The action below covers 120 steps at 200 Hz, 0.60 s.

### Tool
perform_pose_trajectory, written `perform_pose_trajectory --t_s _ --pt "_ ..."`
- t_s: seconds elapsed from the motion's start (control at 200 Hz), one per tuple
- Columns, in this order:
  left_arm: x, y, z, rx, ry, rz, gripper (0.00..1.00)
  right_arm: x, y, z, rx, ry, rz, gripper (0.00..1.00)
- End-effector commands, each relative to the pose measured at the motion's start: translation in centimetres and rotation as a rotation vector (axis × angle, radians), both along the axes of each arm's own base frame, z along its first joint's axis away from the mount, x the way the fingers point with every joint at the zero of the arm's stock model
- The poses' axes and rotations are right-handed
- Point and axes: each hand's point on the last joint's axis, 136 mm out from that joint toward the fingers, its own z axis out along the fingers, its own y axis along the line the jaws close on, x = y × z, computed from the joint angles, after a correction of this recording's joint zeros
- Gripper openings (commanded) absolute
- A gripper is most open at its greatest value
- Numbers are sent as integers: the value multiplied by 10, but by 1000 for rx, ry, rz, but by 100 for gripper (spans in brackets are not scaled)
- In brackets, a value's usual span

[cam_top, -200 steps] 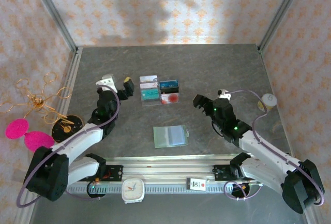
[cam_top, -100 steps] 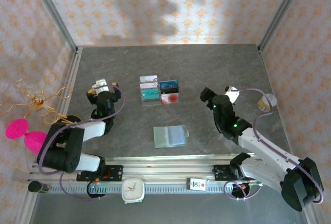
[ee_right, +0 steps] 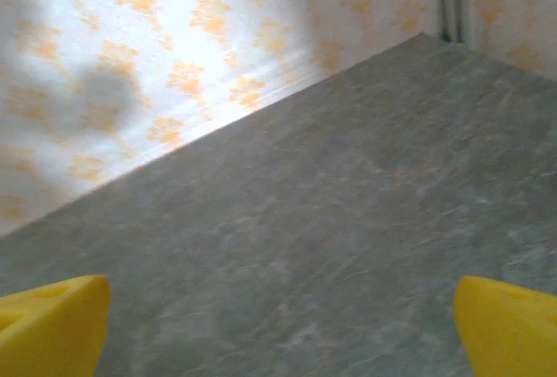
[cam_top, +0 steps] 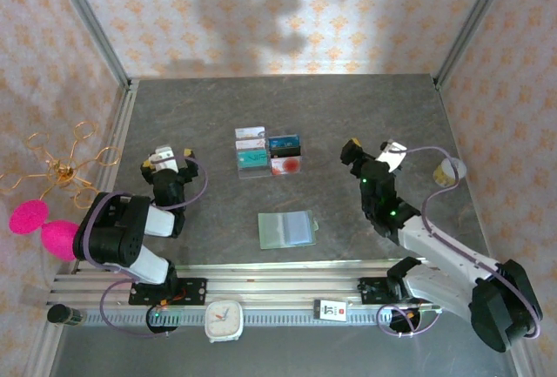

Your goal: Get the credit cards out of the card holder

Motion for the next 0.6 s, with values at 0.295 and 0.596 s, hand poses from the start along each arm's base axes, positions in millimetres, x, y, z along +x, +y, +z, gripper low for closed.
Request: perform_pose_trajectory --t_s 0.295,0.596 --pt "-2 1 19 0 -94 23 99 33 -87 -19 -215 -1 -220 100" --pt "-3 1 18 0 -90 24 99 30 -107 -47 -142 -41 -167 100"
